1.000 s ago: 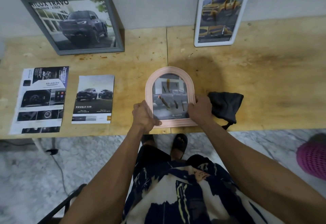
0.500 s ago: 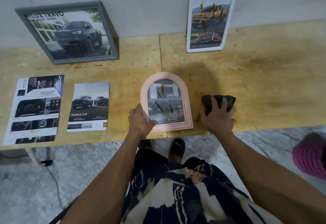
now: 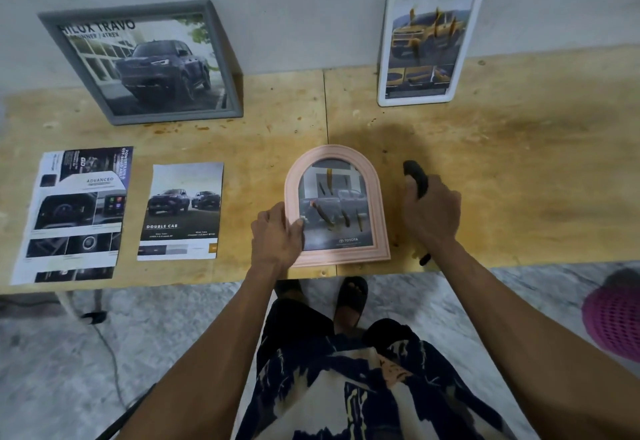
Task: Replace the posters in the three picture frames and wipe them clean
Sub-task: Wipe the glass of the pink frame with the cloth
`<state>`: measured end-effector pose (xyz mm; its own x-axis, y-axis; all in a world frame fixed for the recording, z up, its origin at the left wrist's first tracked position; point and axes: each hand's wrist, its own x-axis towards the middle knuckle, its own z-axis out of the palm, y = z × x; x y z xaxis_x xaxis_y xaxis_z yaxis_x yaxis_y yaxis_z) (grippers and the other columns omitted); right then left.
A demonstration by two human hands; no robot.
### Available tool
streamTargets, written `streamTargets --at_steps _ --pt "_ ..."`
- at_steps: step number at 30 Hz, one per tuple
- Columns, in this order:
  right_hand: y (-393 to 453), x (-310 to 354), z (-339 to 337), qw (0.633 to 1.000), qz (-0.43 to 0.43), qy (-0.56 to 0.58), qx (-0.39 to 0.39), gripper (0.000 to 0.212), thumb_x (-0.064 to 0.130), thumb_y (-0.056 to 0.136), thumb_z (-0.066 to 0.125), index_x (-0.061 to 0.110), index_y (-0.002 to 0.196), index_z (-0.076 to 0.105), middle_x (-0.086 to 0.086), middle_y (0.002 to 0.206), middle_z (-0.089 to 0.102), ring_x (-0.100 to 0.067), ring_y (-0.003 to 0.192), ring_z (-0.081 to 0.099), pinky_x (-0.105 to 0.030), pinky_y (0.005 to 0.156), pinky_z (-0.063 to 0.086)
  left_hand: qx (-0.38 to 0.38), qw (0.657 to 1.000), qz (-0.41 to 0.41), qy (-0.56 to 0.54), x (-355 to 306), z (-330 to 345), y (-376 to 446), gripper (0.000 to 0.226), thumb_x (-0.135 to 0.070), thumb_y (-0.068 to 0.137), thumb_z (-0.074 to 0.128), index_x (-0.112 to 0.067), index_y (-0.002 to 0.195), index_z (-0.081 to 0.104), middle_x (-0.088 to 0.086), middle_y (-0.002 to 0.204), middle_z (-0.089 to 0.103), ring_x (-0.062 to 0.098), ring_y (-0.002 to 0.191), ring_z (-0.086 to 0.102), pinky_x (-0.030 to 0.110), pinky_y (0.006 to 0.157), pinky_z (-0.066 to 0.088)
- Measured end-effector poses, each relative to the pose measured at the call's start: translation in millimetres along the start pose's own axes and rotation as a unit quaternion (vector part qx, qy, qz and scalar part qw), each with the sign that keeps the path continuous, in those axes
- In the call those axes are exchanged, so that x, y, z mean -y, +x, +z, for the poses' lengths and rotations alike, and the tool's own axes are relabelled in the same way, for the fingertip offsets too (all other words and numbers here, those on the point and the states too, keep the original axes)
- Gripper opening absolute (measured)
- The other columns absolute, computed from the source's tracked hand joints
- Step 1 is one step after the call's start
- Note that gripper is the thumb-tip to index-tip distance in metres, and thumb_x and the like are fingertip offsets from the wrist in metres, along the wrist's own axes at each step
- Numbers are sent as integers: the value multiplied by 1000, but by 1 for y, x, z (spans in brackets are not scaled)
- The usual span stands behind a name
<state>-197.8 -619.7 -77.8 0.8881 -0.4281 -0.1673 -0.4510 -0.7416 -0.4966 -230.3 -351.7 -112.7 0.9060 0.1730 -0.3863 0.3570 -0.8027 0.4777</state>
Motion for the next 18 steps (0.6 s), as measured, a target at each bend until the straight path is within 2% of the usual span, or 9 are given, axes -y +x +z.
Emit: streamTargets --at_steps 3,7,10,12,15,18 --pt "2 27 8 997 -50 55 -15 38 46 97 45 9 96 51 -12 87 54 -33 84 50 -38 67 36 -31 999 26 36 2 -5 6 41 -41 98 42 -24 135 43 12 128 50 35 115 43 49 90 43" --pt "3 47 31 988 -141 56 -10 38 36 97 52 10 124 52 -15 107 48 -23 80 43 -30 66 32 -82 990 82 81 4 -7 19 45 -36 103 39 -23 146 39 11 143 43 35 126 38 53 101 39" --pt "5 50 51 980 -198 -2 -19 40 37 97 51 13 128 52 -18 114 48 -31 91 49 -34 67 41 -88 983 102 125 11 3 30 48 -39 104 34 -24 150 34 8 148 41 33 131 36 52 107 33" --pt "4 46 66 971 -230 -70 -12 39 37 97 49 15 129 52 -18 122 49 -36 103 48 -42 76 46 -95 980 103 143 13 10 32 50 -40 105 31 -25 152 31 6 150 39 31 132 35 52 107 32" --pt "-1 36 83 944 -277 -180 -3 43 39 99 42 14 133 50 -12 138 45 -36 116 41 -46 89 40 -101 979 91 153 14 16 33 50 -41 106 26 -27 153 28 5 152 36 31 134 33 56 106 31" --pt "-3 34 92 943 -270 -195 -18 43 37 102 38 11 134 48 -14 140 40 -36 118 35 -47 90 37 -95 980 82 156 15 19 33 51 -42 106 23 -28 155 24 4 156 32 31 137 30 58 107 29"
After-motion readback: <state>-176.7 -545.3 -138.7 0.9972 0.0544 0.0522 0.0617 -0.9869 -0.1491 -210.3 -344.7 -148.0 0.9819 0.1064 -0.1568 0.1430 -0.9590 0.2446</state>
